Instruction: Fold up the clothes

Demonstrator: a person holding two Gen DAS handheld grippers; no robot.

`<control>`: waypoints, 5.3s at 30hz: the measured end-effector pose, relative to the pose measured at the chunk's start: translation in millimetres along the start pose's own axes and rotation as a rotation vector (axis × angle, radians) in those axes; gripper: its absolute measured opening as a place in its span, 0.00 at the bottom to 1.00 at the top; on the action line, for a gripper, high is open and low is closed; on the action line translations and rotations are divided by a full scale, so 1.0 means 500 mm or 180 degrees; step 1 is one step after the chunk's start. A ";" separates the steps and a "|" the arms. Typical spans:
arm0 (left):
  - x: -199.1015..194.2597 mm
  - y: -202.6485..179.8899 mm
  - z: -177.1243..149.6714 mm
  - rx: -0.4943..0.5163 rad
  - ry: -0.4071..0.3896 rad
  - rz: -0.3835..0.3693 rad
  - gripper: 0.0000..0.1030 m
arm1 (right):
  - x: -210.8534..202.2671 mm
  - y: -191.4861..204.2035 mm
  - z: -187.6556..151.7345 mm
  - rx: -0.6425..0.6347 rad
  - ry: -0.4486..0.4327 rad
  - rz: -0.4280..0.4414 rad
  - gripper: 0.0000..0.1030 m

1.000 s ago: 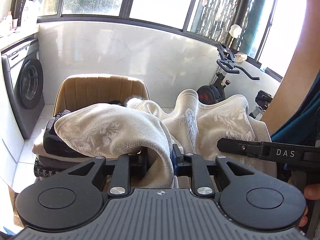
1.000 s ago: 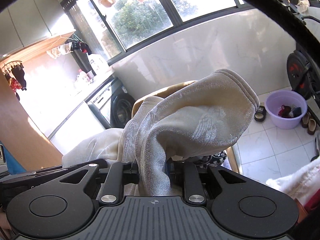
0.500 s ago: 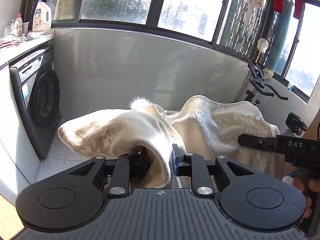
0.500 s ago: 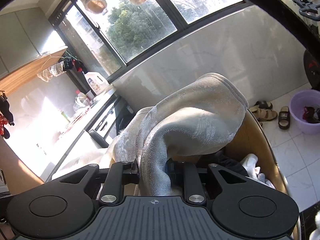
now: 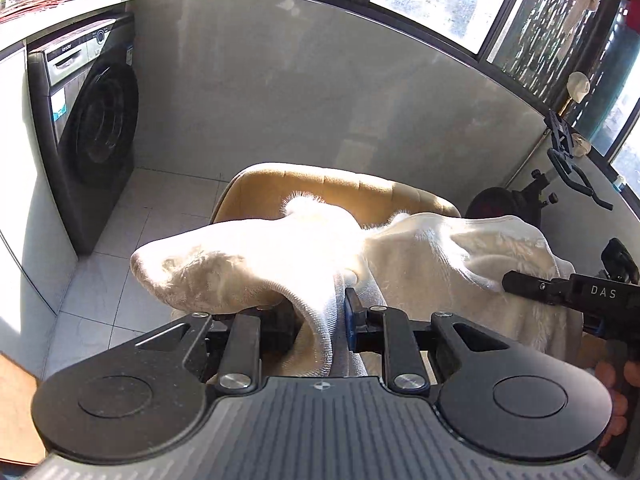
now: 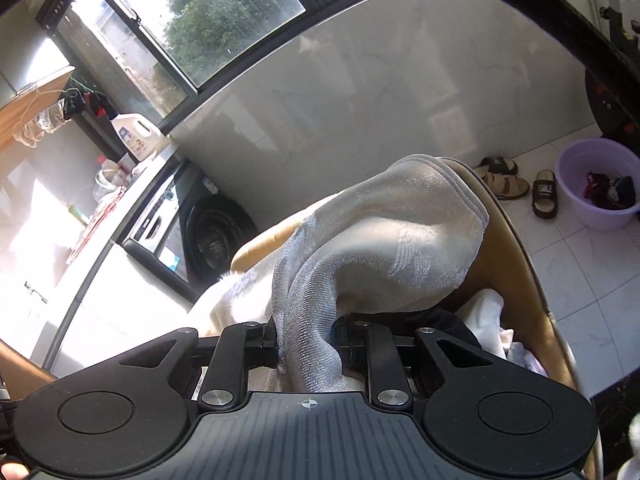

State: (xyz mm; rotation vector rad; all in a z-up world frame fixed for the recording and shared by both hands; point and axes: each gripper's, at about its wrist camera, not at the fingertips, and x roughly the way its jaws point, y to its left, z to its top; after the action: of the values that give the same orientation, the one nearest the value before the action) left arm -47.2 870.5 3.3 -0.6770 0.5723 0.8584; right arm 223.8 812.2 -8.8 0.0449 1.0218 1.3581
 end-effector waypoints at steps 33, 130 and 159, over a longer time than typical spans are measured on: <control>0.104 0.061 -0.183 0.0430 0.0826 0.0526 1.00 | 0.076 -0.129 -0.188 -0.0381 0.0435 -0.1298 0.81; -0.580 -0.258 -0.723 0.0602 0.0721 0.0721 0.99 | -0.851 0.163 -0.814 -0.0406 -0.0114 -0.1871 0.99; -0.619 -0.395 -0.782 0.0557 0.0651 0.0692 1.00 | -0.971 0.057 -0.782 -0.0458 -0.0191 -0.1693 0.99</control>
State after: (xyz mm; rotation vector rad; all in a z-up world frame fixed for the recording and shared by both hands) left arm -119.9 339.3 21.5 -0.5521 0.9071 0.9340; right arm 21.5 225.3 53.9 -0.2751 0.8075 0.9318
